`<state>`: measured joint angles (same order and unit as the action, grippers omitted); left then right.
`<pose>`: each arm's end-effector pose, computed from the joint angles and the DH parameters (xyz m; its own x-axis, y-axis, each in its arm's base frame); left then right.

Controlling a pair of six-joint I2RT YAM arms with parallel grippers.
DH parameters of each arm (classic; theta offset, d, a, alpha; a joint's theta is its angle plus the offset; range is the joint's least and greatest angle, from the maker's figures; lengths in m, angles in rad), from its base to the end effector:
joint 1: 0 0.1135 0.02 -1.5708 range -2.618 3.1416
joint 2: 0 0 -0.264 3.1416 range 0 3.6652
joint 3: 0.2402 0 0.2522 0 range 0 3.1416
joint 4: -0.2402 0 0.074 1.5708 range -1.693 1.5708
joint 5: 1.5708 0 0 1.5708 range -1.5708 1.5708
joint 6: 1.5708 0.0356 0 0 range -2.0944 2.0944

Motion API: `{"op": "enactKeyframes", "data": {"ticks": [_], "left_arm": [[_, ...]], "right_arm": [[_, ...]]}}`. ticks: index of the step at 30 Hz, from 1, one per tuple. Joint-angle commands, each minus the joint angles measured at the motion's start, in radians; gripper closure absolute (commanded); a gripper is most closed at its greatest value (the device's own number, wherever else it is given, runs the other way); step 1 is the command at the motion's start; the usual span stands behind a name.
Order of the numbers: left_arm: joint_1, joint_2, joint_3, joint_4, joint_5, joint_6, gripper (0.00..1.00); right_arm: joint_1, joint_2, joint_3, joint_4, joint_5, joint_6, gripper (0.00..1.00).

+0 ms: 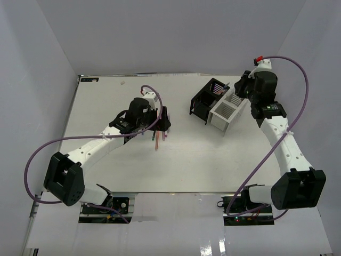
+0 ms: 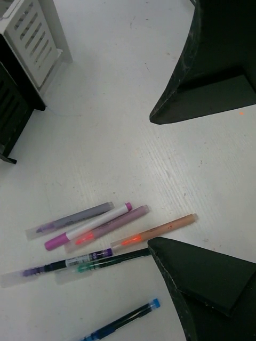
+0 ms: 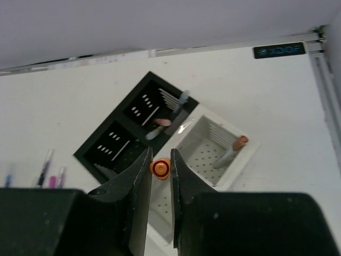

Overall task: Sort the stationery into containers
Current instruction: Place the pen in the storage box.

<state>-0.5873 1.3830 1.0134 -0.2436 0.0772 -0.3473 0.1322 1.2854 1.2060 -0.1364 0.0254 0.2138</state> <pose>0.2568 -0.1743 0.2773 -0.6564 0.0293 -0.7539 0.4058 0.8561 -0.3201 0.2992 0.0389 0.3837 -0.2302 0.1834 -0.9557 -0.0597 0.9776 0.2019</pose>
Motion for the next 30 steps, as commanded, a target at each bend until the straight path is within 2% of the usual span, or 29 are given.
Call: {"op": "enactKeyframes", "data": {"ticks": [1,7,13,16,17,19,20,23,26,27,30], "left_arm": [[-0.002,0.013,-0.007,-0.055,-0.053,-0.123,0.02],[-0.002,0.073,0.037,-0.128,-0.095,-0.202,0.02],[-0.002,0.175,0.115,-0.198,-0.099,-0.292,0.02],[-0.005,0.221,0.143,-0.215,-0.111,-0.323,0.02],[-0.005,0.241,0.149,-0.220,-0.117,-0.331,0.04],[-0.009,0.264,0.165,-0.221,-0.135,-0.337,0.05],[-0.011,0.277,0.183,-0.224,-0.140,-0.338,0.06],[-0.016,0.335,0.226,-0.238,-0.160,-0.352,0.09],[-0.025,0.386,0.260,-0.255,-0.188,-0.366,0.17],[-0.029,0.398,0.284,-0.261,-0.192,-0.366,0.24],[-0.048,0.438,0.330,-0.278,-0.223,-0.364,0.34]], "right_arm": [[-0.035,0.035,-0.003,0.052,0.177,-0.071,0.92],[-0.065,0.136,-0.008,0.112,0.185,-0.041,0.91],[-0.068,0.218,-0.020,0.124,0.169,-0.016,0.81],[-0.068,0.233,-0.025,0.124,0.169,-0.013,0.69],[-0.069,0.235,-0.026,0.124,0.166,-0.014,0.60],[-0.069,0.224,-0.026,0.113,0.159,-0.010,0.49],[-0.069,0.215,-0.022,0.101,0.156,-0.005,0.35],[-0.069,0.151,-0.029,0.048,0.162,0.038,0.17],[-0.069,0.069,-0.057,0.005,0.180,0.055,0.11],[-0.069,0.030,-0.072,-0.005,0.182,0.056,0.11],[-0.069,-0.026,-0.095,-0.019,0.154,0.053,0.11]]}}
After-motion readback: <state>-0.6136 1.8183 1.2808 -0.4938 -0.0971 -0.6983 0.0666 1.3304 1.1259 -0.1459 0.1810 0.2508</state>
